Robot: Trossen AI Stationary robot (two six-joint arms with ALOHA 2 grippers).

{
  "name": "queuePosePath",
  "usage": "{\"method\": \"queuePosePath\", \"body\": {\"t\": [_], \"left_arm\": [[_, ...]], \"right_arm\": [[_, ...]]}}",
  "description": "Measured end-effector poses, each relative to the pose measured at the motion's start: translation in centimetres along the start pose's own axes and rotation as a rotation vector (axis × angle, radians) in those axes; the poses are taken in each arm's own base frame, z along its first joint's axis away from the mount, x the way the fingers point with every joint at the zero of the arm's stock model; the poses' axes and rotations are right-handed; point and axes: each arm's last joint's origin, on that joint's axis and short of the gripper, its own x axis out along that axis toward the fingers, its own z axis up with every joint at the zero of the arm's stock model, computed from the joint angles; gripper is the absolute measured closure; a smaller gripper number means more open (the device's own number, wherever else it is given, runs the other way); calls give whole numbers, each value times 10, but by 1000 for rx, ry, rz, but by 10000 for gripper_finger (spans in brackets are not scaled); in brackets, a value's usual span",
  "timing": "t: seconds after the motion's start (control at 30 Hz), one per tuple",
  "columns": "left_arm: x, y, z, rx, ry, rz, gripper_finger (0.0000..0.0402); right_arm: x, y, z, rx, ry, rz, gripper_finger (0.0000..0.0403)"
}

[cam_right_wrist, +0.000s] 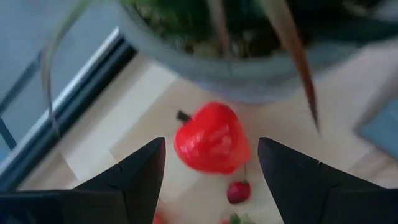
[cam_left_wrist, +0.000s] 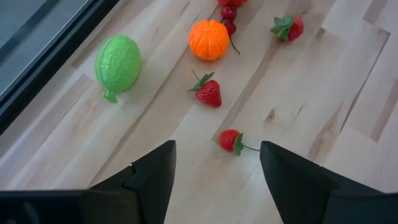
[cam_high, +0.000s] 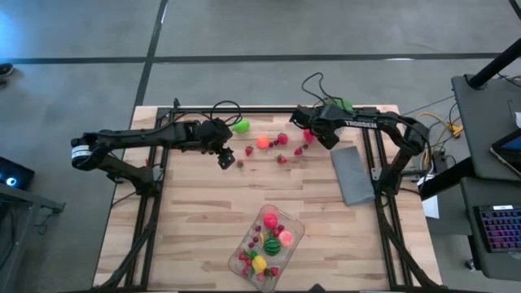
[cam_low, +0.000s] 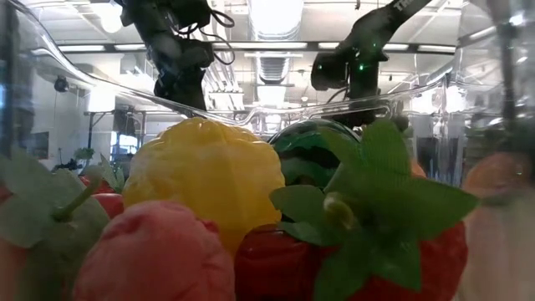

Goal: Pick and placing Produce into tupperware
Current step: Put the red apple into the transparent basket

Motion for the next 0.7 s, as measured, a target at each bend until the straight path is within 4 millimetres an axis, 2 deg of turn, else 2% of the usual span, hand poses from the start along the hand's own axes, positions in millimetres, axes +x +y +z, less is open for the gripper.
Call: {"method": "queuePosePath", "body": {"t": [0.33, 0.7], "left_arm": [[0, 0, 2, -11, -20, -3, 182], [-1, 0, 2, -12, -22, -3, 182]], "right_arm": [[31, 5, -11, -31, 57, -71, 154], [38, 6, -3, -17, 41, -86, 154]]}}
